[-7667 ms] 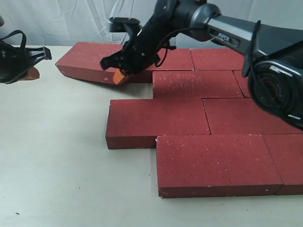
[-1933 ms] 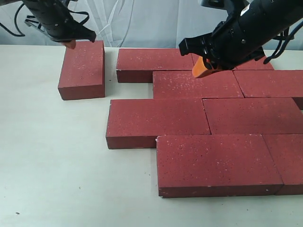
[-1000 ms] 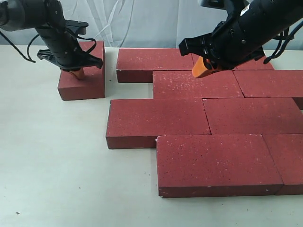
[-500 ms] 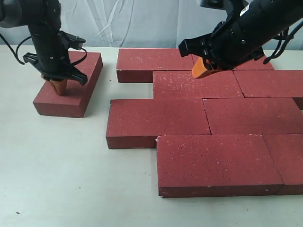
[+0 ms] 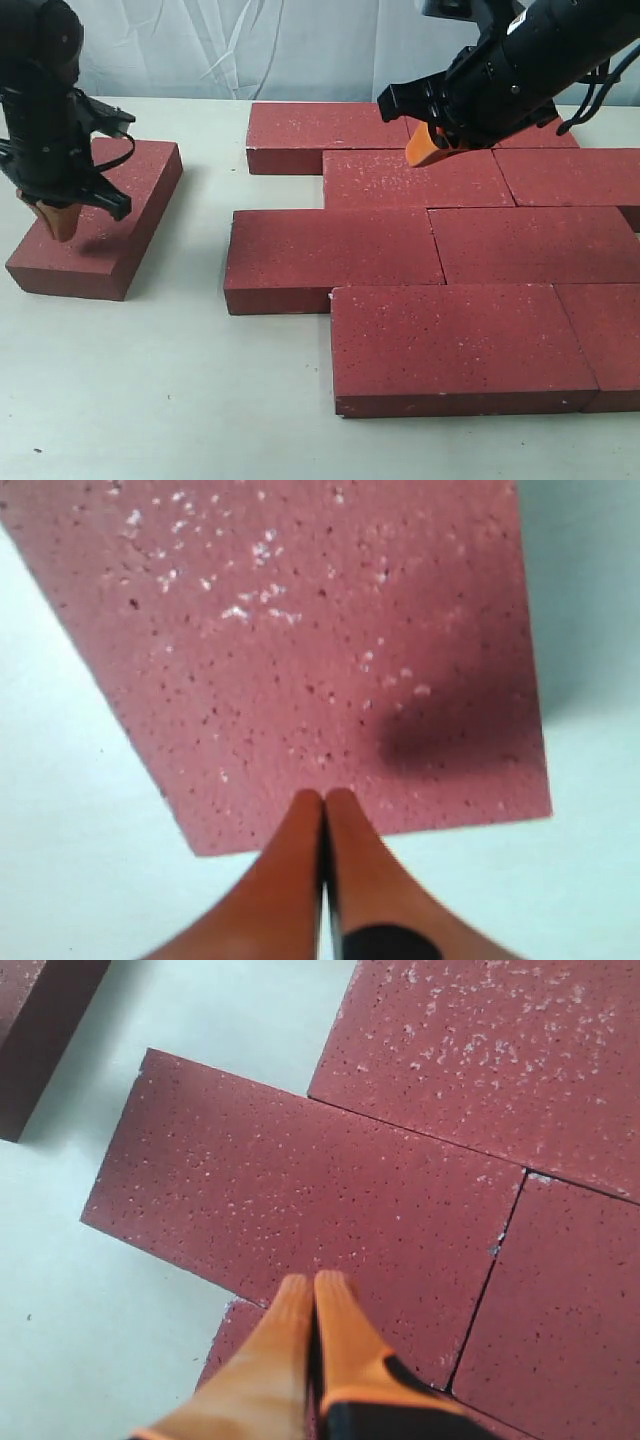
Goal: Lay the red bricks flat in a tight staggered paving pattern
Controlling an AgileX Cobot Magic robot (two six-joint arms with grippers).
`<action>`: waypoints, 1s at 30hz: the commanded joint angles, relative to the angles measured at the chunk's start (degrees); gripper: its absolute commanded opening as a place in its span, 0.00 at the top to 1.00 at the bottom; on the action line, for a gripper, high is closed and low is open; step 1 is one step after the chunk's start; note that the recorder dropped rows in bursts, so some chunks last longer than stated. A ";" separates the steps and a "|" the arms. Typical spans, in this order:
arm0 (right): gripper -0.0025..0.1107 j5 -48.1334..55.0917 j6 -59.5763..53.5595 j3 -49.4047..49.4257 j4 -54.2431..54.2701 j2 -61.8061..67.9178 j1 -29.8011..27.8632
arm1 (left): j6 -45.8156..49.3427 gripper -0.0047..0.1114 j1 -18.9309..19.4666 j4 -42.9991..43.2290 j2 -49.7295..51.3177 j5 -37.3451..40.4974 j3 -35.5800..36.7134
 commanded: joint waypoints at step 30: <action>0.98 0.52 -0.82 0.20 0.31 -0.39 -0.10 | -12.65 0.96 7.71 -8.25 -3.38 -26.12 1.83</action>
